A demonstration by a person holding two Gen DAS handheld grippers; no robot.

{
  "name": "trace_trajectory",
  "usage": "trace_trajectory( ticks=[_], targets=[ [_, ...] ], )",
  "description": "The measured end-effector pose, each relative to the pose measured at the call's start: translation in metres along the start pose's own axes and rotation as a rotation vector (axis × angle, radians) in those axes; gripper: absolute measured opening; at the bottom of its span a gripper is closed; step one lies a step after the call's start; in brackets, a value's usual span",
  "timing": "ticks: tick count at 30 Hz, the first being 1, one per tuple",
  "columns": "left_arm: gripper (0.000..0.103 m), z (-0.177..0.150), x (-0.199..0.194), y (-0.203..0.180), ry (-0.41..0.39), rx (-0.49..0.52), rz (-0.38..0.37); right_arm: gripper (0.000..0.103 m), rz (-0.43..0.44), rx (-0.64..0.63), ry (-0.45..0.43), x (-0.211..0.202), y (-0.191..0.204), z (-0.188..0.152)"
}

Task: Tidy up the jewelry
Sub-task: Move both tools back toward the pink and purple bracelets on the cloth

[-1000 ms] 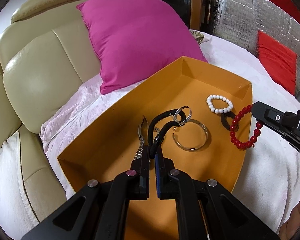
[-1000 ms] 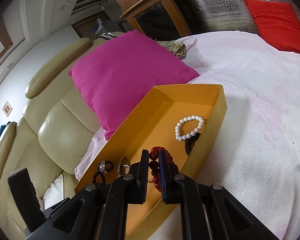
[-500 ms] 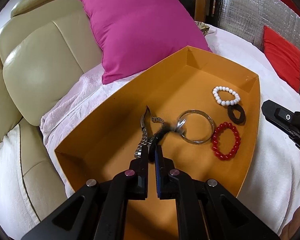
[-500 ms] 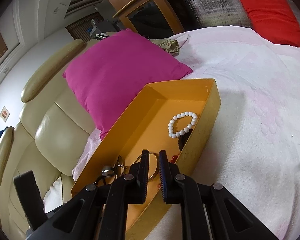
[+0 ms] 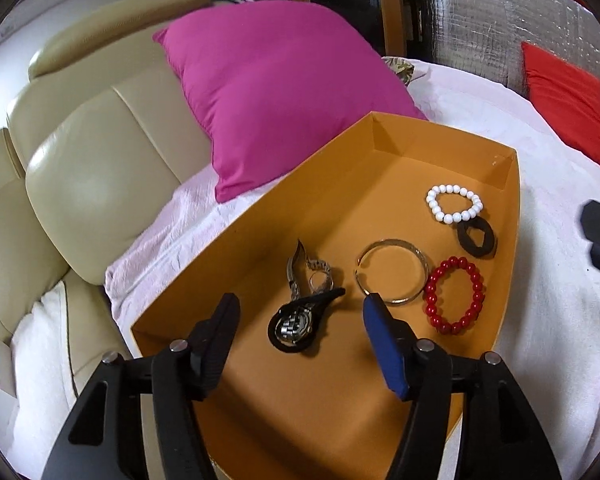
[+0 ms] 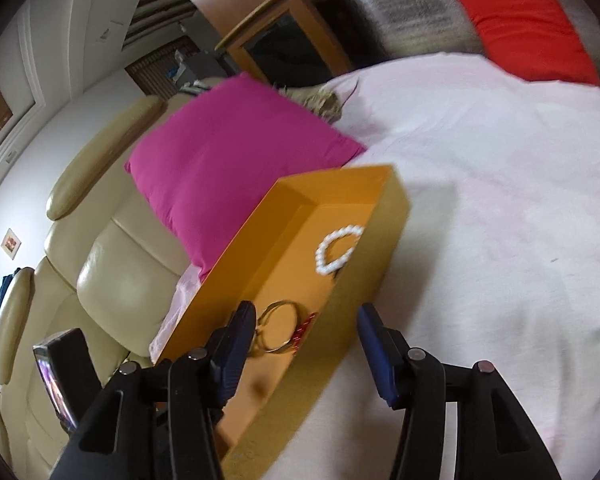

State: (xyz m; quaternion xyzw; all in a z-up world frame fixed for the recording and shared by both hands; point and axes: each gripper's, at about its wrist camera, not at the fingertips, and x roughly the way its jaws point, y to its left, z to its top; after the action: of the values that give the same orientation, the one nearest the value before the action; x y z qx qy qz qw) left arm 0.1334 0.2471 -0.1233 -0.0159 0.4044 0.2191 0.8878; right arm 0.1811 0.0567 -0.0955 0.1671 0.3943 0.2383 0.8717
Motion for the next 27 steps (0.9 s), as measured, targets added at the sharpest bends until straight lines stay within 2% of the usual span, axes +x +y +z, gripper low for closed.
trace_trajectory(
  ticks=[3,6,15,19,27],
  targets=[
    [0.074,0.002,-0.002,-0.005,-0.022,0.019,0.028,0.059,-0.025,0.026,-0.018,-0.018,-0.019,0.004],
    [0.074,0.003,-0.005,-0.009,-0.045,0.027,0.045,0.065,-0.061,0.036,-0.037,-0.038,-0.040,0.007],
    [0.075,0.007,-0.015,-0.028,-0.099,0.067,0.093,0.076,-0.244,0.072,-0.095,-0.108,-0.114,0.002],
    [0.076,0.009,-0.023,-0.038,-0.139,0.073,0.098,0.077,-0.317,0.112,-0.148,-0.141,-0.146,-0.001],
    [0.077,0.010,-0.042,-0.068,-0.205,0.104,0.071,0.081,-0.410,0.194,-0.234,-0.186,-0.195,-0.007]
  ],
)
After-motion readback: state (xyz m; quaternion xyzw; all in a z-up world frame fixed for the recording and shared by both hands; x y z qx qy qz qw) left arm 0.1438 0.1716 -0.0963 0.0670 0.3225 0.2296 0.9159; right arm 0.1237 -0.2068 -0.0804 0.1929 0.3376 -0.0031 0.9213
